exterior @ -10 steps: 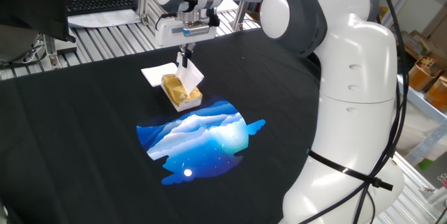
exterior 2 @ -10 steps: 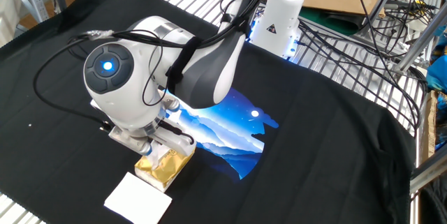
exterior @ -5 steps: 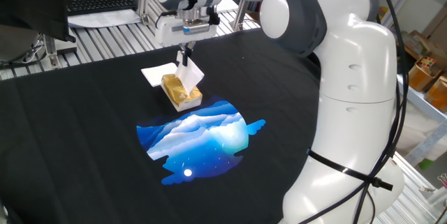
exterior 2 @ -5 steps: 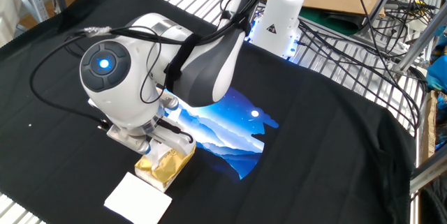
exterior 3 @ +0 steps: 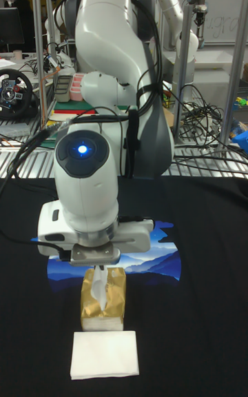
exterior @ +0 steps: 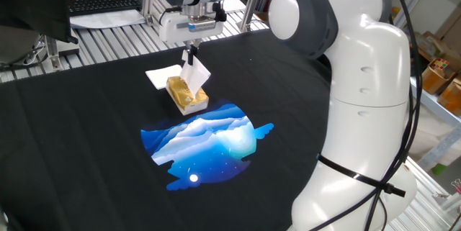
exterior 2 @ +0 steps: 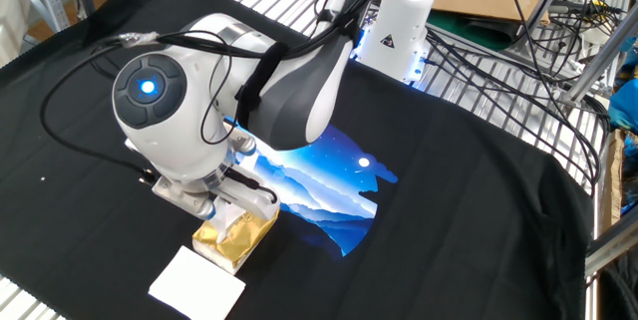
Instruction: Pull out a napkin
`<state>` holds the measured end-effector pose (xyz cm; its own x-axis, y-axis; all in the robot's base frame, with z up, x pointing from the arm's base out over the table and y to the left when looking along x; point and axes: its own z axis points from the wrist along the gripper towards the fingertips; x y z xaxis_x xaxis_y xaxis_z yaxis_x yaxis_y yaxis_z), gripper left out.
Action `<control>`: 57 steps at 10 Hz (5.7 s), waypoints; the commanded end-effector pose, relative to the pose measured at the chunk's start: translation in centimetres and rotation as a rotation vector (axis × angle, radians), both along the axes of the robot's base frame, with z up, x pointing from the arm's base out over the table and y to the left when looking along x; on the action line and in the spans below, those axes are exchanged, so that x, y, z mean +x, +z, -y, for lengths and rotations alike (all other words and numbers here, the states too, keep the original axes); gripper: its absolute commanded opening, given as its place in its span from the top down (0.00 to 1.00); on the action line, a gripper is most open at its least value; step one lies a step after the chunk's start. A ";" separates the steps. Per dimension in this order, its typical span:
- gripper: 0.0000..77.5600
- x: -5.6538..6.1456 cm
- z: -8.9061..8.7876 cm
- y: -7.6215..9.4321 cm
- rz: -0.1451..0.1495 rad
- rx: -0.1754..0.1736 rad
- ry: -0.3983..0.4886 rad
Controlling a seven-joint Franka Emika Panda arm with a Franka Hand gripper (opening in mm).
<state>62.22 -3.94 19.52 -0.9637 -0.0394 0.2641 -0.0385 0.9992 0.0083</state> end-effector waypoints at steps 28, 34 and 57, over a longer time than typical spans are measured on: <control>0.99 1.2 0.1 6.1 -0.031 -0.076 0.033; 0.99 1.8 3.4 5.5 -0.024 -0.074 0.068; 0.99 1.5 10.2 5.7 0.121 0.012 0.070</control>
<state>64.16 -13.01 25.24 -0.9847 -0.0963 0.1454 -0.0962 0.9953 0.0077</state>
